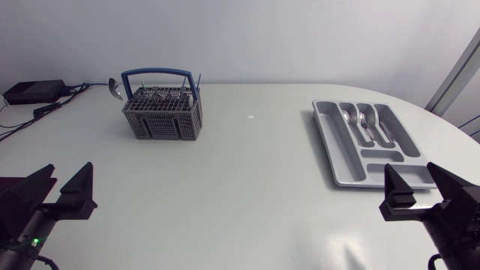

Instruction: Unload the cutlery basket into the drawer organizer.

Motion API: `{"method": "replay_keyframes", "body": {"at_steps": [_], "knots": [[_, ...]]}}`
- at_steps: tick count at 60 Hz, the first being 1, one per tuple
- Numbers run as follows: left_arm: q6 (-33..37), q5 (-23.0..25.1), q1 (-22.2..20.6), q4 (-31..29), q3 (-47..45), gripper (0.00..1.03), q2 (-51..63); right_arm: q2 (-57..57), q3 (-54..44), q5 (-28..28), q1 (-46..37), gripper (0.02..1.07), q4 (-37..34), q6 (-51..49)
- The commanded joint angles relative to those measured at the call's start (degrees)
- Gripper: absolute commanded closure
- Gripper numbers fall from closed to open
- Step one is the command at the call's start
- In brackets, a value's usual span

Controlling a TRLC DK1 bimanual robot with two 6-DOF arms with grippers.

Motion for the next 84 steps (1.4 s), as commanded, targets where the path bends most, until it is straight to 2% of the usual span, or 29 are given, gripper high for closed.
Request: {"method": "replay_keyframes", "body": {"at_steps": [1,29,45,52,63,66,76,84], "knots": [[-1.3,-0.4,0.0,-0.5,0.1,0.04,-0.5,-0.3,-1.2,0.4,0.5,0.06,0.6,1.4],[-1.4,-0.4,0.1,-2.2,5.7,0.06,0.8,1.2,1.6,0.5,2.0,0.07,1.5,0.9],[-2.2,-0.4,-0.3,-1.6,13.2,0.07,11.0,17.9,9.4,0.6,4.5,0.07,5.5,0.8],[-2.8,-0.4,-0.7,0.1,15.4,0.07,15.5,23.7,12.2,2.6,8.5,0.07,6.5,0.8],[-2.7,-0.4,-0.4,-1.2,23.4,0.12,28.0,36.0,18.9,4.4,14.3,0.07,6.4,1.8],[-2.6,-0.4,-0.4,-2.7,25.9,0.12,31.8,38.9,20.9,4.6,16.0,0.07,6.4,2.7],[-2.2,-0.4,-0.7,-13.7,38.5,0.12,46.7,47.8,27.4,5.4,21.9,0.07,5.3,2.8],[0.4,-0.4,-0.8,-17.8,45.2,0.12,55.9,54.5,31.9,6.8,25.6,0.07,4.8,2.8]]}}
